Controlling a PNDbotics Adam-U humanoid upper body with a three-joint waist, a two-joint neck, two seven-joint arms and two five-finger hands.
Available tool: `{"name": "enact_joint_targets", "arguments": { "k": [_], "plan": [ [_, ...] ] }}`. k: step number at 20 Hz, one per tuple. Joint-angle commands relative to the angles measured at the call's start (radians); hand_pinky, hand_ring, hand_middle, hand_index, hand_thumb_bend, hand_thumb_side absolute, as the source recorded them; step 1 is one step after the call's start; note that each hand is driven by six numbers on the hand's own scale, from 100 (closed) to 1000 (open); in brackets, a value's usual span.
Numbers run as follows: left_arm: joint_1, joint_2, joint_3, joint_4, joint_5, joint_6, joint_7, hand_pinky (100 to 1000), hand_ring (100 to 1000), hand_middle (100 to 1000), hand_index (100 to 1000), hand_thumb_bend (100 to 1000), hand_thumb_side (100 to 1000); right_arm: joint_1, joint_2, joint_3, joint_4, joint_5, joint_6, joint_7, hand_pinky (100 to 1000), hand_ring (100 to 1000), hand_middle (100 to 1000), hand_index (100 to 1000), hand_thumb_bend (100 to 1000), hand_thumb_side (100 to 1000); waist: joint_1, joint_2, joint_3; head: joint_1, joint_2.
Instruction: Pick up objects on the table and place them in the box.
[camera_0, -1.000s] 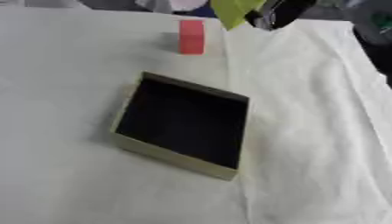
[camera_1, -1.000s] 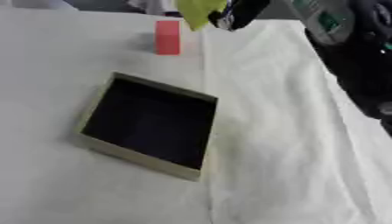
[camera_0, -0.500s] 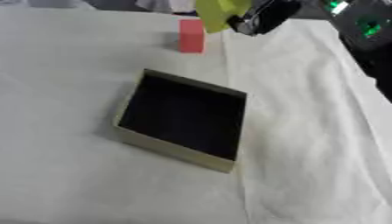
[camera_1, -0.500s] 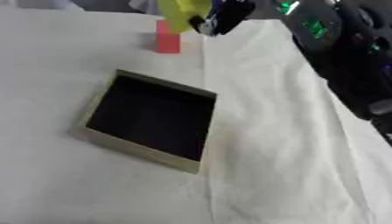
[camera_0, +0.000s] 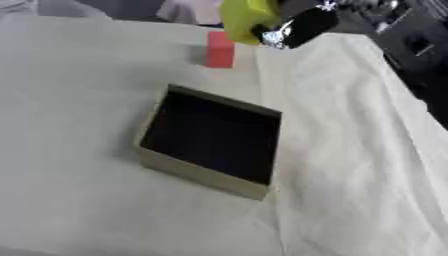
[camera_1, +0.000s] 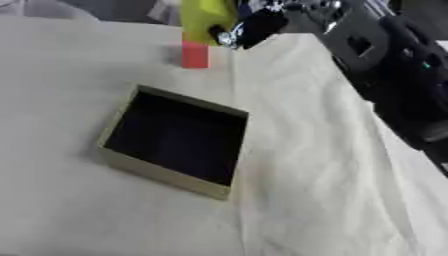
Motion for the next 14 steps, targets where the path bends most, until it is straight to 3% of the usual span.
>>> {"name": "enact_joint_targets", "arguments": {
  "k": [1, 10, 12, 14],
  "plan": [
    [-0.001, 0.033, 0.003, -0.020, -0.005, 0.001, -0.001, 673, 738, 708, 783, 289, 681, -0.016, -0.028, -0.006, -0.006, -0.120, 0.045, -0.004, 804, 803, 736, 635, 100, 543, 0.003, -0.021, 0.001, 0.002, 0.005],
    [0.006, 0.040, 0.001, -0.020, -0.005, 0.002, -0.004, 674, 739, 708, 784, 292, 676, -0.011, -0.031, 0.013, -0.005, -0.217, 0.086, 0.047, 801, 814, 744, 663, 100, 518, -0.006, -0.038, 0.001, 0.000, 0.005],
    [0.011, 0.041, 0.002, -0.020, -0.006, 0.003, -0.003, 673, 739, 708, 783, 291, 677, -0.006, -0.032, 0.016, -0.003, -0.253, 0.097, 0.054, 803, 824, 764, 699, 100, 501, -0.009, -0.041, -0.001, 0.002, 0.005],
    [0.013, 0.041, 0.003, -0.020, -0.007, 0.004, -0.002, 674, 739, 708, 784, 291, 677, 0.000, -0.031, 0.018, 0.000, -0.297, 0.109, 0.060, 807, 846, 805, 803, 100, 499, -0.011, -0.043, -0.001, 0.003, 0.005]
  ]
}}
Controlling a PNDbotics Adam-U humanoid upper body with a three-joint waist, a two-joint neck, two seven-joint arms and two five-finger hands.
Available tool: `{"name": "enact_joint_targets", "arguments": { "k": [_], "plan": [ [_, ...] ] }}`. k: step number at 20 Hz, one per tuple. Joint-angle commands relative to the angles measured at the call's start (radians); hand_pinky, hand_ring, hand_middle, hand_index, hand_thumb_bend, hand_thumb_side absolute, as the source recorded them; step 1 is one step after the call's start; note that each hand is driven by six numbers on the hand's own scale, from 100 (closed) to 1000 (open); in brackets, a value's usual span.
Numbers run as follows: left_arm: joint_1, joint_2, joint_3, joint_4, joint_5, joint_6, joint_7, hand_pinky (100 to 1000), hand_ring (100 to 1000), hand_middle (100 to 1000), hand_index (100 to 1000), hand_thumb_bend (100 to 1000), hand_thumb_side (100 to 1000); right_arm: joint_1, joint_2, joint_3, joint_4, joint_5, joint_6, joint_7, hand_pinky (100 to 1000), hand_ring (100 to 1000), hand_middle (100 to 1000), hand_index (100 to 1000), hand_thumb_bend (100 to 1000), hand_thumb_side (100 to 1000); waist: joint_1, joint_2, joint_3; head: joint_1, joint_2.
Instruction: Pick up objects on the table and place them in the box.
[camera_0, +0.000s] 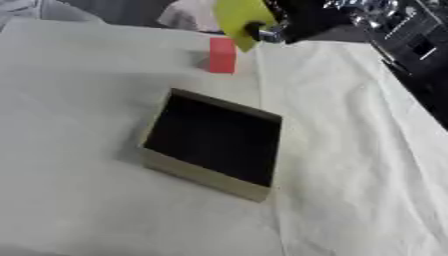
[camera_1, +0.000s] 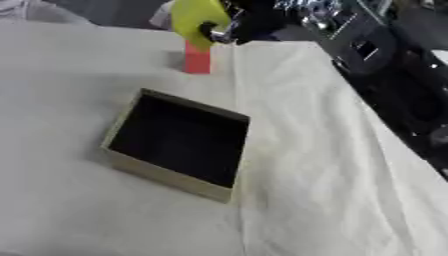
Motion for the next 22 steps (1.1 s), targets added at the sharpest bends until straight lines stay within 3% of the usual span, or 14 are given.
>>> {"name": "enact_joint_targets", "arguments": {
  "k": [1, 8, 16, 21, 22],
  "plan": [
    [-0.004, 0.032, 0.003, -0.020, -0.006, 0.001, 0.000, 673, 739, 708, 784, 291, 676, -0.010, -0.026, -0.006, 0.002, -0.073, 0.022, 0.007, 810, 856, 817, 820, 100, 506, 0.004, -0.018, -0.001, 0.001, 0.005],
    [-0.004, 0.031, 0.002, -0.020, -0.005, 0.002, -0.002, 672, 740, 709, 783, 286, 681, -0.014, 0.006, 0.012, 0.043, -0.247, 0.096, 0.018, 870, 934, 901, 899, 100, 633, 0.002, -0.015, 0.005, -0.011, 0.005],
    [-0.012, 0.037, -0.002, -0.020, -0.004, 0.001, -0.006, 672, 740, 709, 784, 288, 676, -0.026, 0.034, 0.047, 0.074, -0.467, 0.121, -0.031, 945, 970, 944, 923, 100, 654, -0.002, -0.010, 0.011, -0.015, 0.005],
    [-0.023, 0.044, -0.005, -0.020, -0.002, -0.003, -0.010, 673, 740, 709, 785, 291, 672, -0.038, 0.049, 0.066, 0.071, -0.493, 0.122, -0.013, 958, 983, 967, 946, 100, 603, -0.004, -0.010, 0.012, -0.017, 0.005],
    [-0.024, 0.045, -0.005, -0.020, -0.001, -0.004, -0.010, 673, 741, 709, 785, 291, 672, -0.041, 0.050, 0.069, 0.065, -0.477, 0.118, 0.003, 954, 979, 973, 957, 100, 513, -0.004, -0.010, 0.012, -0.016, 0.005]
  ]
}}
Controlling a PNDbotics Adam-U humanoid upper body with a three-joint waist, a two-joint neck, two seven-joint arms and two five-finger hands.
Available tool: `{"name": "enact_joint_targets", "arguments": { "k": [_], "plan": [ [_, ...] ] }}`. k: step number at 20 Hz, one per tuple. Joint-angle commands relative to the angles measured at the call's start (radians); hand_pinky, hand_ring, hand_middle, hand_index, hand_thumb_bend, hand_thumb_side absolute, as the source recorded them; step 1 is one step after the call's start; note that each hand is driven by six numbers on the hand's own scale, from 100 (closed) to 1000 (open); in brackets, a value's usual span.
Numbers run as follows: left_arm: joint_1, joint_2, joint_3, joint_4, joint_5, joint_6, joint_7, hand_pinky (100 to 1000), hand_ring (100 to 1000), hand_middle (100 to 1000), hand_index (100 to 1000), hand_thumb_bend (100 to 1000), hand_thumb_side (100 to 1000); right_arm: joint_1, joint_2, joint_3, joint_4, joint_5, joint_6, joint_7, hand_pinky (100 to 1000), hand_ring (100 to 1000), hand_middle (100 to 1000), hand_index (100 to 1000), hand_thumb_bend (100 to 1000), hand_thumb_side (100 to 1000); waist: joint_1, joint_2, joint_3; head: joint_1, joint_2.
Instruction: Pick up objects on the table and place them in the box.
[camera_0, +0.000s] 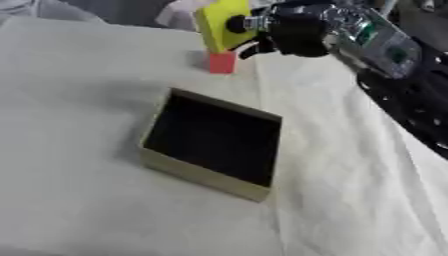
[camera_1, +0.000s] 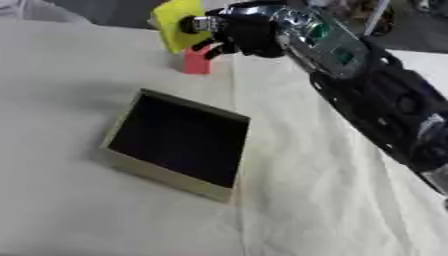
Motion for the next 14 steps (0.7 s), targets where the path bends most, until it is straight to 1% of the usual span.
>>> {"name": "enact_joint_targets", "arguments": {
  "k": [1, 3, 4, 5, 7, 8, 9, 10, 11, 12, 13, 14],
  "plan": [
    [-0.013, 0.029, 0.001, -0.020, -0.001, -0.003, -0.005, 673, 741, 709, 785, 291, 672, -0.028, -0.011, -0.001, -0.021, 0.027, -0.011, 0.042, 953, 978, 974, 962, 100, 486, 0.006, -0.013, 0.000, -0.002, 0.005],
    [-0.012, 0.028, 0.002, -0.020, -0.002, -0.003, -0.005, 672, 741, 709, 785, 290, 672, -0.034, -0.016, 0.003, -0.044, 0.104, -0.036, 0.104, 956, 981, 982, 998, 100, 432, 0.006, -0.013, 0.000, -0.002, 0.005],
    [-0.011, 0.027, 0.002, -0.020, -0.002, -0.003, -0.004, 672, 741, 709, 785, 291, 672, -0.037, -0.022, 0.007, -0.061, 0.177, -0.062, 0.154, 967, 994, 992, 1000, 100, 288, 0.007, -0.014, 0.000, -0.002, 0.005],
    [-0.011, 0.027, 0.003, -0.020, -0.002, -0.003, -0.004, 672, 741, 709, 785, 291, 671, -0.040, -0.024, 0.008, -0.072, 0.249, -0.090, 0.205, 974, 1000, 996, 1000, 100, 269, 0.007, -0.014, 0.000, -0.002, 0.005],
    [-0.011, 0.026, 0.004, -0.020, -0.003, -0.003, -0.003, 672, 741, 709, 785, 291, 670, -0.046, -0.024, 0.005, -0.079, 0.392, -0.152, 0.304, 996, 1000, 1000, 1000, 100, 280, 0.008, -0.014, 0.001, -0.003, 0.005],
    [-0.010, 0.026, 0.004, -0.020, -0.003, -0.003, -0.003, 672, 741, 708, 785, 291, 670, -0.048, -0.023, 0.002, -0.077, 0.450, -0.183, 0.342, 1000, 1000, 1000, 1000, 100, 311, 0.008, -0.015, 0.001, -0.004, 0.005],
    [-0.009, 0.026, 0.005, -0.020, -0.003, -0.003, -0.002, 672, 741, 708, 785, 291, 669, -0.050, -0.023, 0.003, -0.073, 0.502, -0.215, 0.362, 1000, 1000, 1000, 1000, 100, 314, 0.008, -0.015, 0.001, -0.004, 0.005],
    [-0.009, 0.026, 0.006, -0.020, -0.004, -0.003, -0.002, 672, 741, 708, 785, 292, 668, -0.050, -0.023, 0.007, -0.067, 0.541, -0.244, 0.372, 1000, 1000, 1000, 1000, 100, 357, 0.008, -0.015, 0.001, -0.005, 0.005],
    [-0.009, 0.025, 0.006, -0.020, -0.004, -0.003, -0.001, 671, 741, 708, 785, 292, 668, -0.051, -0.023, 0.011, -0.060, 0.569, -0.269, 0.376, 1000, 1000, 1000, 1000, 100, 366, 0.008, -0.015, 0.001, -0.005, 0.005],
    [-0.009, 0.025, 0.006, -0.020, -0.004, -0.003, -0.001, 671, 741, 708, 785, 291, 668, -0.051, -0.023, 0.014, -0.052, 0.587, -0.289, 0.379, 1000, 1000, 1000, 1000, 100, 401, 0.008, -0.015, 0.001, -0.005, 0.005],
    [-0.009, 0.025, 0.006, -0.020, -0.004, -0.003, -0.001, 671, 741, 708, 785, 291, 668, -0.051, -0.022, 0.016, -0.045, 0.598, -0.305, 0.380, 1000, 1000, 1000, 1000, 100, 415, 0.008, -0.015, 0.000, -0.006, 0.005],
    [-0.009, 0.025, 0.006, -0.020, -0.004, -0.003, -0.001, 671, 741, 708, 785, 291, 667, -0.051, -0.021, 0.017, -0.040, 0.603, -0.317, 0.380, 1000, 1000, 1000, 1000, 100, 479, 0.008, -0.015, 0.000, -0.006, 0.005]
  ]
}}
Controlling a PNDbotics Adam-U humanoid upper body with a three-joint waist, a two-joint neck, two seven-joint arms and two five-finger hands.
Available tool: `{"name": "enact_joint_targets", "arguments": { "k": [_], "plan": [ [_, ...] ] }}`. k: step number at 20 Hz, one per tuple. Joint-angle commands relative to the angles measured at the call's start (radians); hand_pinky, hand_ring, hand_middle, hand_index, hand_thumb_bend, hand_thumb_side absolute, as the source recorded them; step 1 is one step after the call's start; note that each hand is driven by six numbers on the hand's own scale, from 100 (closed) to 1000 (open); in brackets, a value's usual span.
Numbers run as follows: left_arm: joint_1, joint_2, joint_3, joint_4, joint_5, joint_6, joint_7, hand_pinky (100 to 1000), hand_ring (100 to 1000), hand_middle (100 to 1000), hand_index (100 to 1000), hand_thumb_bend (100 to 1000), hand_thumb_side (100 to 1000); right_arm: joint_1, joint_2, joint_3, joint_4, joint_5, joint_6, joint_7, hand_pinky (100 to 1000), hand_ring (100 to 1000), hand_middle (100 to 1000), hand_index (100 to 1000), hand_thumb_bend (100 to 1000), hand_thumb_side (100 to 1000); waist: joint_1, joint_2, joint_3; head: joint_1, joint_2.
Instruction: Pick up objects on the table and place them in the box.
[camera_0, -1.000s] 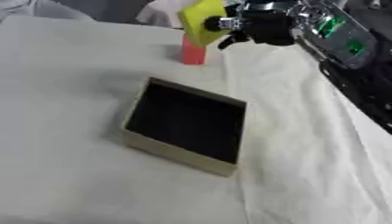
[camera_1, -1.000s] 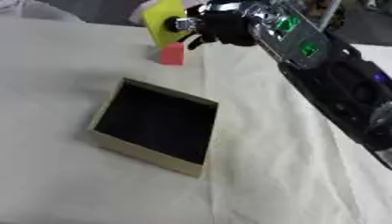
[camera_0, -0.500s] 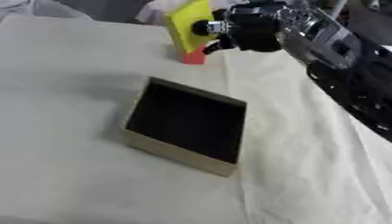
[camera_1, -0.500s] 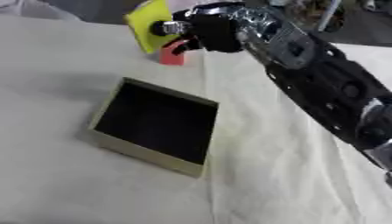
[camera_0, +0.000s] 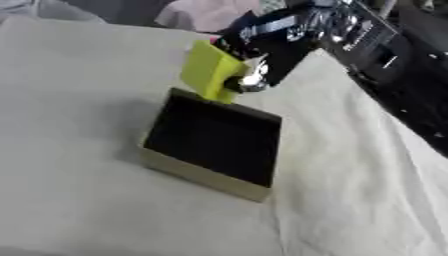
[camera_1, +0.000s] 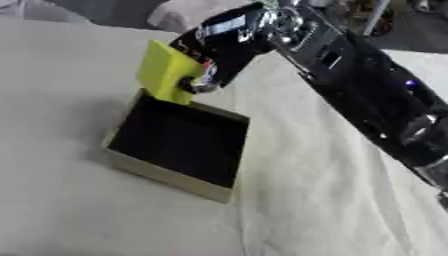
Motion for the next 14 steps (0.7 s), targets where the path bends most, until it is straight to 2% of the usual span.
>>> {"name": "enact_joint_targets", "arguments": {
  "k": [1, 11, 14],
  "plan": [
    [-0.008, 0.024, 0.006, -0.020, -0.004, -0.002, 0.000, 671, 741, 708, 785, 291, 667, -0.023, -0.022, -0.004, 0.012, 0.042, -0.049, 0.010, 1000, 1000, 1000, 1000, 100, 488, 0.009, -0.015, -0.001, -0.005, 0.005],
    [-0.009, 0.021, 0.008, -0.020, -0.003, -0.003, 0.002, 670, 742, 707, 786, 292, 663, -0.020, -0.019, 0.004, 0.029, 0.030, -0.089, 0.010, 1000, 1000, 1000, 1000, 100, 634, 0.009, -0.013, -0.001, -0.011, 0.005],
    [-0.009, 0.021, 0.008, -0.020, -0.003, -0.003, 0.002, 670, 742, 707, 786, 292, 662, -0.020, -0.021, 0.009, 0.031, 0.031, -0.093, 0.010, 1000, 1000, 1000, 1000, 100, 743, 0.010, -0.013, 0.000, -0.011, 0.005]
  ]
}}
